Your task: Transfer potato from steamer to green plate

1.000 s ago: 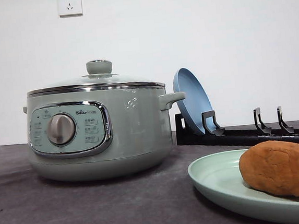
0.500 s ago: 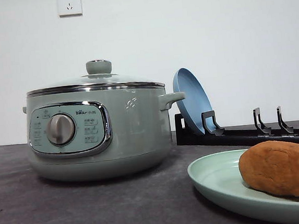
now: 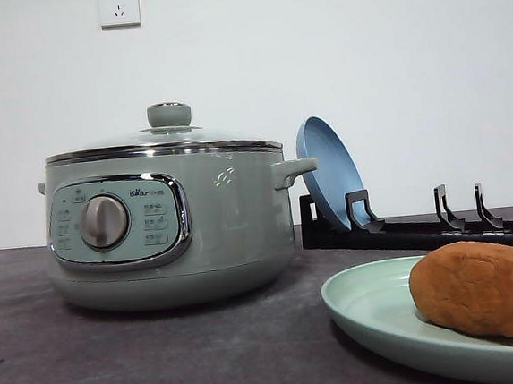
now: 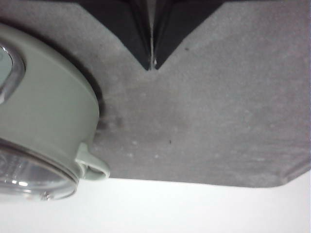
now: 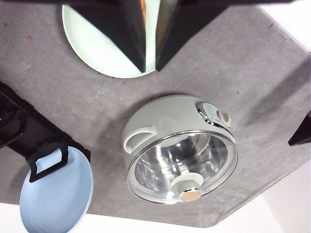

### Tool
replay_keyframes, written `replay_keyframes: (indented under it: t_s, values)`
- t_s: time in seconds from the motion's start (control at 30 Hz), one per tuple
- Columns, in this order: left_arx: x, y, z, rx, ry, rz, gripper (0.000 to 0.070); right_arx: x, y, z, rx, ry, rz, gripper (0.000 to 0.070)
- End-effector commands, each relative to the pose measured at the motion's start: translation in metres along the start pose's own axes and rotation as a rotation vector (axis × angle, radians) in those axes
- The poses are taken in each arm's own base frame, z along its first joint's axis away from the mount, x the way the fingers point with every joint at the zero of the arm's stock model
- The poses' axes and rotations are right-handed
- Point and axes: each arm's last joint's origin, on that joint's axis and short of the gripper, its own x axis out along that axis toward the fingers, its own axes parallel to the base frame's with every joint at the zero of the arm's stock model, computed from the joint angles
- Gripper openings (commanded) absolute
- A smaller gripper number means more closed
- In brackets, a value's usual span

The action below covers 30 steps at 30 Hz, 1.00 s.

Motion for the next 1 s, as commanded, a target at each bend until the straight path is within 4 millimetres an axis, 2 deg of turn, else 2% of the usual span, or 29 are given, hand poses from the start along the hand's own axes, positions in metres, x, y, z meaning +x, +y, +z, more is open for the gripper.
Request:
replay_keyframes:
  t_s: [0.0,0.97]
  values:
    - [0.0020,0.0007,-0.0076,0.021,0.028,0.007,0.0000,-0.0034,0.0017,0.0048,-0.013,-0.025,0.011,0.0025]
    - [0.0020,0.0006,-0.0075,0.025,0.026,0.006,0.0000,-0.0035,0.0017,0.0049,-0.013,-0.026,0.012,0.0025]
